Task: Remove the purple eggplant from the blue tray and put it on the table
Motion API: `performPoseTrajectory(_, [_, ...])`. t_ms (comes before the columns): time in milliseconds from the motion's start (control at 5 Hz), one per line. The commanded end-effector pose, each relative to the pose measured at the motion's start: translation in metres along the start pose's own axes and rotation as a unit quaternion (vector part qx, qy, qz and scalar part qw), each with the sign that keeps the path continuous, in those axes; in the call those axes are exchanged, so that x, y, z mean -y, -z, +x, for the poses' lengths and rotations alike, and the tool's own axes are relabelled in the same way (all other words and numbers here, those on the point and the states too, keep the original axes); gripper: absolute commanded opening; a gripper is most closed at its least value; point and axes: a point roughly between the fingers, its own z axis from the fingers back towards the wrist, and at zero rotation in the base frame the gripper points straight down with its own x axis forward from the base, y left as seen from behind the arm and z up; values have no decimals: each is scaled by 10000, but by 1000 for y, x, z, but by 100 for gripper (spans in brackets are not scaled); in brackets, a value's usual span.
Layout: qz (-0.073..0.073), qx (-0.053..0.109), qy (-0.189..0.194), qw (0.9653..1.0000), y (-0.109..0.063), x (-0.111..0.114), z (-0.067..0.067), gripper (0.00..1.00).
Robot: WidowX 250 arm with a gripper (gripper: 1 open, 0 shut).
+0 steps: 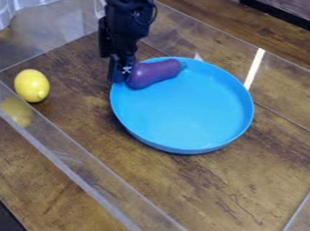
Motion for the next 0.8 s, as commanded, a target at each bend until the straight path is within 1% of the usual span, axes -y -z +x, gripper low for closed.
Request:
performPoseTrajectory(0, [144,70,-183,9997,-6,-14,-2,100])
performPoseTrajectory(400, [127,-49,-283,9995,4,-17,-6,100])
performPoseTrajectory(600, [116,-89,-296,9995,9,-14,-4,100])
